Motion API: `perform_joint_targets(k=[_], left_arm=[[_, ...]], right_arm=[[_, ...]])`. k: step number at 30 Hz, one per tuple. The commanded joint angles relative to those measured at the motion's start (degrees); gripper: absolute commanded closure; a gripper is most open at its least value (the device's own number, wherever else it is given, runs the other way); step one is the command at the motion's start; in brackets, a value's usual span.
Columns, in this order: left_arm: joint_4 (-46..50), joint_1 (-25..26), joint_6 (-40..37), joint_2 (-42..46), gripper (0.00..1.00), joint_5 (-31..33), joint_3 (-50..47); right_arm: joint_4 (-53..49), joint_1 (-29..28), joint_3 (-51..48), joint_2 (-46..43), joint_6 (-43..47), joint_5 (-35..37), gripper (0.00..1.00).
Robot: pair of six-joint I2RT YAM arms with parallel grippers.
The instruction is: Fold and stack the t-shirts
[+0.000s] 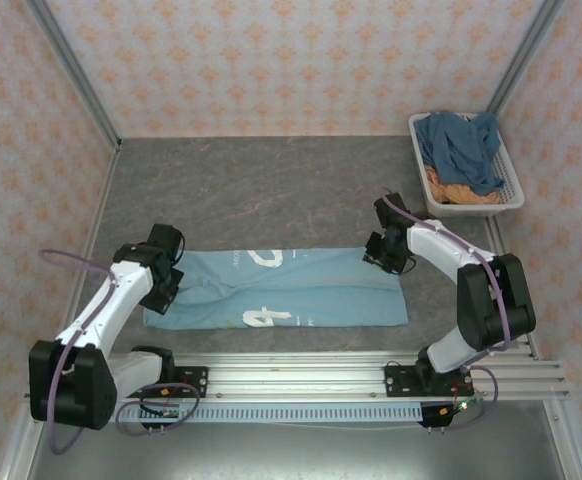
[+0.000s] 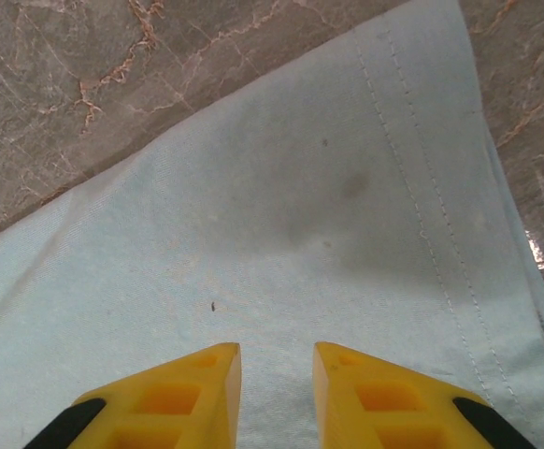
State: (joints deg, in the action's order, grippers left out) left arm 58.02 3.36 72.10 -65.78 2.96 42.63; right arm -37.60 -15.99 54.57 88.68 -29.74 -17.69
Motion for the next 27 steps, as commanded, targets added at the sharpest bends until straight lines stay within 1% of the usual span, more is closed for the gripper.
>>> perform_joint_targets(k=[1, 8, 13, 16, 19, 20, 21, 24, 27], left_arm=[[0.3, -1.5, -4.3, -3.7, 1.0, 5.4, 0.2], [-3.7, -2.1, -5.9, -15.4, 1.0, 8.3, -0.2], [-5.2, -2.1, -6.6, -21.1, 1.0, 7.6, 0.0], [-4.4, -2.1, -7.4, -20.1, 0.79, 7.2, 0.5], [-1.0, -2.1, -8.2, -14.3, 0.55, 7.7, 2.2], [0.9, -2.1, -8.5, -11.6, 0.51, 8.2, 3.2], [2.4, -2.1, -8.7, -9.3, 0.48, 8.5, 4.1], [6.8, -1.9, -8.1, -2.6, 0.46, 7.9, 6.3], [7.1, -1.0, -4.9, 2.4, 0.46, 2.6, 4.8]], right_arm=[[0.4, -0.4, -0.1, 0.7, -0.3, 0.2, 0.73], [0.5, -0.3, -0.8, 0.5, -0.8, 0.2, 0.73], [0.1, -0.4, -0.2, 0.4, -0.9, 0.5, 0.73], [-0.4, -0.3, 0.7, 0.4, -0.8, 0.6, 0.72], [-0.8, -0.4, 1.9, 0.2, -0.1, 0.5, 0.71], [-1.0, -0.3, 2.2, 0.1, 0.3, 0.4, 0.7], [-1.1, -0.4, 2.6, 0.1, 0.7, 0.3, 0.7], [-1.6, -0.3, 3.4, 0.5, 2.3, 0.0, 0.7], [-0.9, -0.4, 3.8, 1.3, 3.8, -1.8, 0.71]])
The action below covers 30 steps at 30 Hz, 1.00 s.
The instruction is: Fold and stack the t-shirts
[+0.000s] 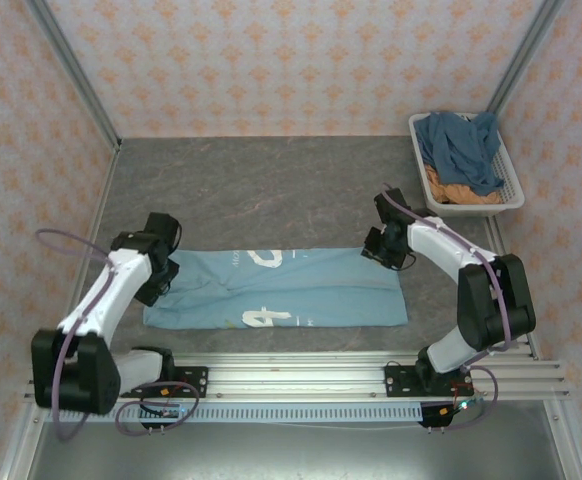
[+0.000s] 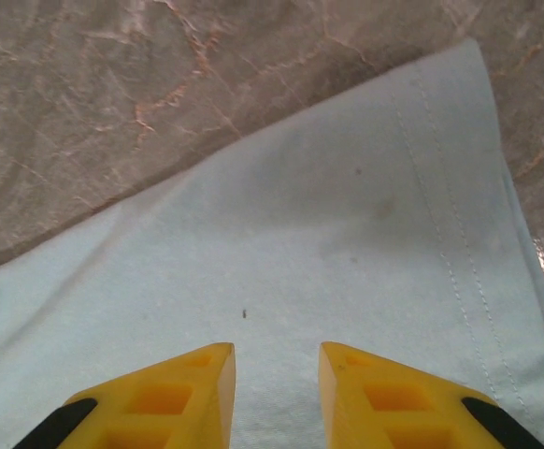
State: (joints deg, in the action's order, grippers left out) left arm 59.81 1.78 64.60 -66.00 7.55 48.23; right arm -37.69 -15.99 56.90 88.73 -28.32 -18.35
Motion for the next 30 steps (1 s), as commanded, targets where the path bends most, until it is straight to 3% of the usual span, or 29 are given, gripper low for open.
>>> perform_joint_targets(k=[1, 4, 9, 14, 18, 24, 30], left_arm=[[4.1, 1.1, 4.0, 3.6, 0.48, -4.9, -2.2], [-2.2, 4.2, 9.7, 4.5, 0.54, -12.4, -6.5], [-9.4, 8.8, 15.4, -0.9, 0.61, -14.0, -8.4], [-15.7, 8.8, 14.4, -11.3, 0.7, -13.8, -9.0], [-17.2, 8.1, 9.5, -21.7, 0.73, -11.8, -2.7], [-17.2, 7.4, -0.5, -41.7, 0.73, -12.1, 19.7], [-14.4, 8.1, -7.6, -66.5, 0.73, -15.8, 54.5]], right_arm=[[-0.7, -0.4, 1.8, 1.9, 2.9, -2.0, 0.71], [-0.4, -0.3, 2.4, 3.9, 3.8, -3.1, 0.72], [-1.4, -0.4, 4.8, 9.2, 5.0, -3.5, 0.74], [-1.9, 0.7, 5.4, 14.1, 4.5, -1.1, 0.75], [-4.7, 3.0, 5.2, 15.8, 2.0, 2.5, 0.76], [-7.9, 6.1, 2.4, 14.0, -4.8, 7.2, 0.75], [-5.4, 3.5, -5.2, 8.1, -18.9, 3.5, 0.75]])
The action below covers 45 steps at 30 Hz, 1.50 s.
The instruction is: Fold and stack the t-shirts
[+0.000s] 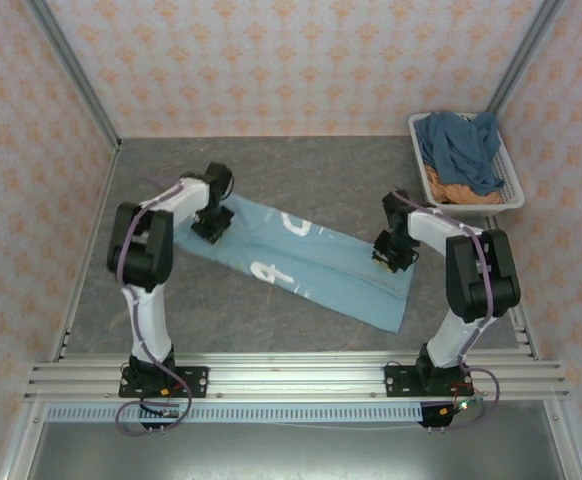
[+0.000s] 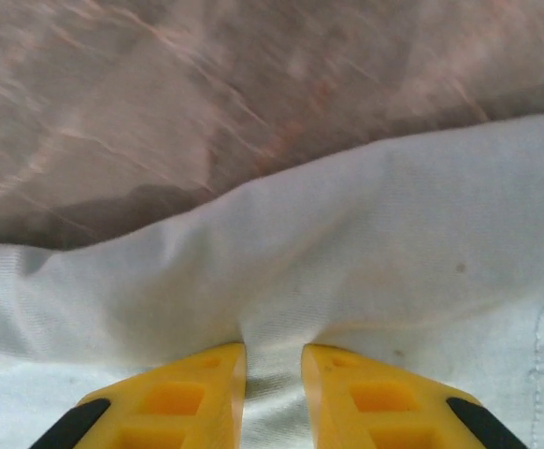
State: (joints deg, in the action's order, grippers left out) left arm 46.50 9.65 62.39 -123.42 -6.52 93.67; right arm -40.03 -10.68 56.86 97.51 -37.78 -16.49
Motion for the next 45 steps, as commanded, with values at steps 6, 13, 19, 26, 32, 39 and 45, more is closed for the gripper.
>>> perform_joint_targets(k=[6, 13, 19, 26, 32, 39, 45], left_arm=[[-2.6, 2.1, -3.5, -33.9, 0.71, -9.3, 49.0], [-21.1, 3.6, 9.0, -47.5, 0.66, -15.7, 66.4], [-22.3, 2.8, 5.8, -40.3, 0.53, -13.7, 66.5], [-5.4, 3.0, -6.9, -22.1, 0.43, -12.9, 58.4], [-7.4, 6.4, -11.1, 6.0, 0.48, -16.0, 14.2], [-7.6, 17.1, -9.1, 29.7, 0.52, -22.4, -28.7], [-13.1, 25.4, -1.4, 39.9, 0.49, -22.2, -47.5]], right_arm=[[3.4, -11.8, -10.8, -6.0, -29.0, -2.5, 0.73], [11.5, -23.4, -9.7, -1.9, -46.2, -8.1, 0.72], [9.9, -25.6, -6.5, -3.9, -50.5, -5.5, 0.65], [-2.7, -24.9, -0.9, -14.1, -44.0, 0.7, 0.55], [-6.0, -20.1, -2.7, -25.0, -24.7, 2.8, 0.54], [-9.7, -15.3, -6.8, -29.4, -0.4, -3.9, 0.53], [-6.3, -15.0, -12.4, -25.5, 4.4, -9.2, 0.53]])
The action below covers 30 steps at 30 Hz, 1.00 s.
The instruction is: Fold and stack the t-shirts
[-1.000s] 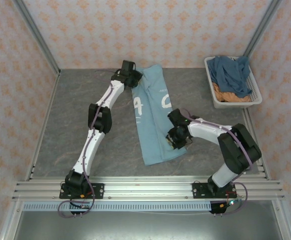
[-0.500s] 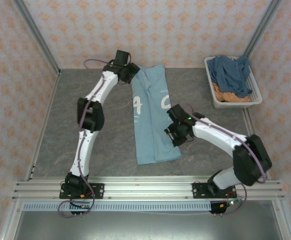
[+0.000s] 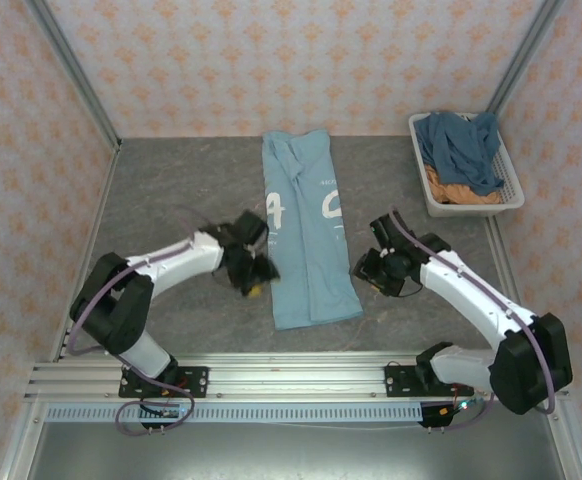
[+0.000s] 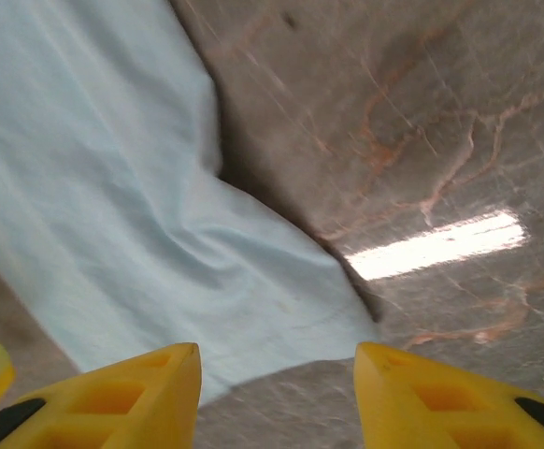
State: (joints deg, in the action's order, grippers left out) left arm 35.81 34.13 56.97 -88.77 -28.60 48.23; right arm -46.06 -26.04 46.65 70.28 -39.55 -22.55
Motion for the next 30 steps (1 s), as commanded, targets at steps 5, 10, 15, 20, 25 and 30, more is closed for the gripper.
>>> perform_joint_targets(k=[5, 10, 15, 20, 25, 30], left_arm=[[-7.7, 3.3, 6.8, 5.3, 0.45, -0.9, -5.1], [-10.8, 6.3, 8.0, 2.0, 0.46, -2.0, -4.8], [-12.6, 8.7, 8.3, -2.1, 0.52, -3.0, -4.8], [-14.5, 9.5, 7.9, -6.1, 0.64, -3.9, -1.9], [-15.8, 10.4, 8.0, -8.6, 0.72, -4.7, -0.1], [-14.1, 11.1, 7.7, -8.6, 0.7, -5.2, 0.7]], right_arm=[[2.3, 0.4, -4.6, 4.6, 6.9, -4.1, 0.52], [3.7, 0.4, -5.4, 7.2, 7.9, -4.7, 0.52], [4.7, 0.3, -6.0, 8.2, 7.9, -4.7, 0.52], [6.5, 0.3, -7.2, 9.1, 7.5, -6.4, 0.52], [8.9, -0.3, -8.3, 10.4, 5.9, -7.5, 0.53], [11.8, -0.9, -8.6, 12.8, 4.0, -8.5, 0.6]])
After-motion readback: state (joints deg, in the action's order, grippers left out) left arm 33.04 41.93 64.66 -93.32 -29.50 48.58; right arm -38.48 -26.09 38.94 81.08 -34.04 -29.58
